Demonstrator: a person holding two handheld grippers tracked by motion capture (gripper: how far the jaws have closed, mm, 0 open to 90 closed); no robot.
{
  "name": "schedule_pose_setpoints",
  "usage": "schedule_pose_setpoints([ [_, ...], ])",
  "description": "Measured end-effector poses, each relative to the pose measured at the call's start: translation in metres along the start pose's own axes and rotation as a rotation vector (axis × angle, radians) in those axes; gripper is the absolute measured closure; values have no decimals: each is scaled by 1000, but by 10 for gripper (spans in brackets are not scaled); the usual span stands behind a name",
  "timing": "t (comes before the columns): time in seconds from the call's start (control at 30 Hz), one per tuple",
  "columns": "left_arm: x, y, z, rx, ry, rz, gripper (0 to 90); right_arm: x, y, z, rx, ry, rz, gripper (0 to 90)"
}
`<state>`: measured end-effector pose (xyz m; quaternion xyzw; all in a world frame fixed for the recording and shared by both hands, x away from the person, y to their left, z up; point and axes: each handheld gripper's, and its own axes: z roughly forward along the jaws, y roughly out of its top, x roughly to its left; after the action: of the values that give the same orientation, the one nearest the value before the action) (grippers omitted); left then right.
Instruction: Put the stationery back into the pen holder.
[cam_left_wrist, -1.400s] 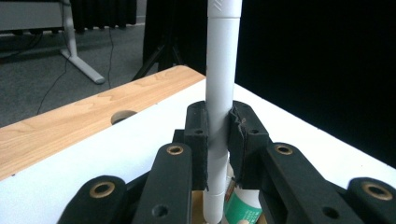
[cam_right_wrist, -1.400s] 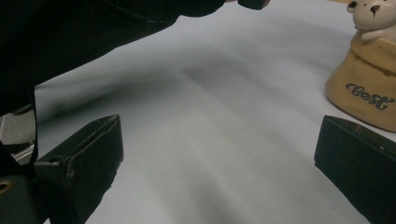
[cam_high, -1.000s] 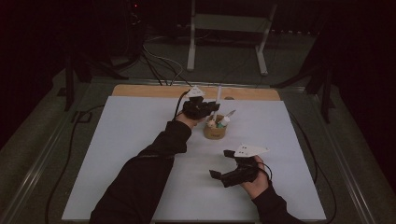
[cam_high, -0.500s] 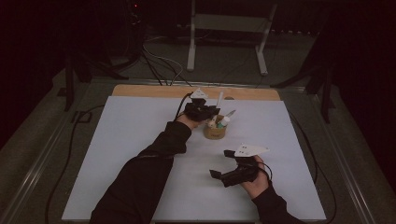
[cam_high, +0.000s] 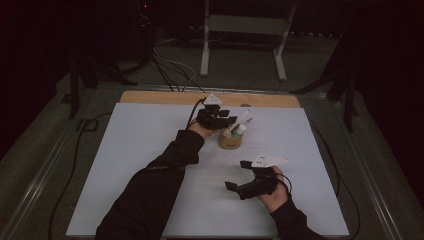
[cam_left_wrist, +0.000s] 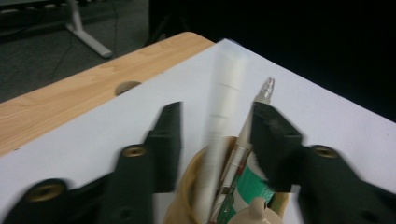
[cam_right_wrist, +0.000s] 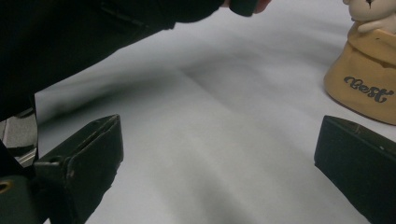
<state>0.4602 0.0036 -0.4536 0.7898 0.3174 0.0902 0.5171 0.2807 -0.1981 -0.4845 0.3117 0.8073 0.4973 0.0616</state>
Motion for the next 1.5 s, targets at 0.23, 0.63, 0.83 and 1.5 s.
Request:
schedule_pose_setpoints([
  [0.23, 0, 5, -19, -43, 16, -26, 309, 0, 0, 0, -1, -1, -1, 12],
  [0.63, -4, 0, -44, -40, -59, -34, 52, -2, 1, -3, -11, -7, -3, 12],
  [0.83, -8, 0, -60, -43, -88, -22, 7, -3, 1, -3, -13, -3, -1, 12],
  [1.5, -10, -23, -121, -63, -198, 13, 7, -6, 3, -6, -29, -18, -2, 12],
])
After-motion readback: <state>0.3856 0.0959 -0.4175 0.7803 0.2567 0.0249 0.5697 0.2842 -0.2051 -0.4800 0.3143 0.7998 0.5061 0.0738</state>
